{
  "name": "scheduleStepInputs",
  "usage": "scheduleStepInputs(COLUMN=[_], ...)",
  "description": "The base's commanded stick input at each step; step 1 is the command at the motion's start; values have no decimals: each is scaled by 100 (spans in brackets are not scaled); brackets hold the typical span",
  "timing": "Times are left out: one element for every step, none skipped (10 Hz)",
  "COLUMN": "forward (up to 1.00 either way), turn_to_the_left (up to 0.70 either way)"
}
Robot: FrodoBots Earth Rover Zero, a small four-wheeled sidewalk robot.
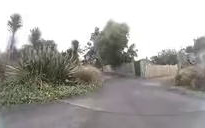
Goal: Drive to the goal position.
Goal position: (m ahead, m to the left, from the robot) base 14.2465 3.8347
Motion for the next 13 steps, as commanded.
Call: scheduleStepInputs(forward=[85,85,85,85,85,85,85,85,85,85,85,85,85], turn_to_the_left=[0,0,0,0,0,0,0,0,0,0,0,0,0])
